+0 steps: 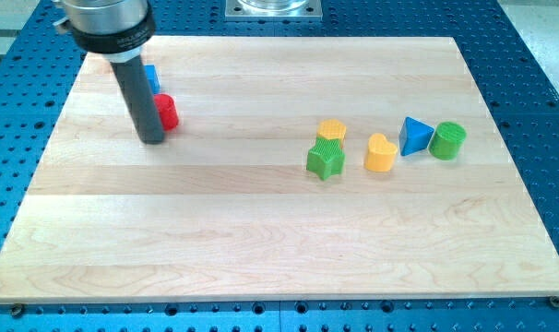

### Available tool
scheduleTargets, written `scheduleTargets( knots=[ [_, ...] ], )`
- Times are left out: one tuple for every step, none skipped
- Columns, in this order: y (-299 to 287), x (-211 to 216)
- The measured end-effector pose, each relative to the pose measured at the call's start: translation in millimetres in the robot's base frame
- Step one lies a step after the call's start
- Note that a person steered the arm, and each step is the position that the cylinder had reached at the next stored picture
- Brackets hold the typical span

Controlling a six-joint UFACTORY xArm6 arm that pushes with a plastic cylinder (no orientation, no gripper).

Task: Push the red circle to the bottom right of the cube

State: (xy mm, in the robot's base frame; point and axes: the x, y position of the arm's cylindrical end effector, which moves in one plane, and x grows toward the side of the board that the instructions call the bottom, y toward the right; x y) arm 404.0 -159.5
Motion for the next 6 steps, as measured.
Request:
scheduleTargets(
  knots=[
    [1, -4],
    [29, 15],
    [116, 20],
    [196, -19],
    [277, -28],
    [352, -21]
  ],
)
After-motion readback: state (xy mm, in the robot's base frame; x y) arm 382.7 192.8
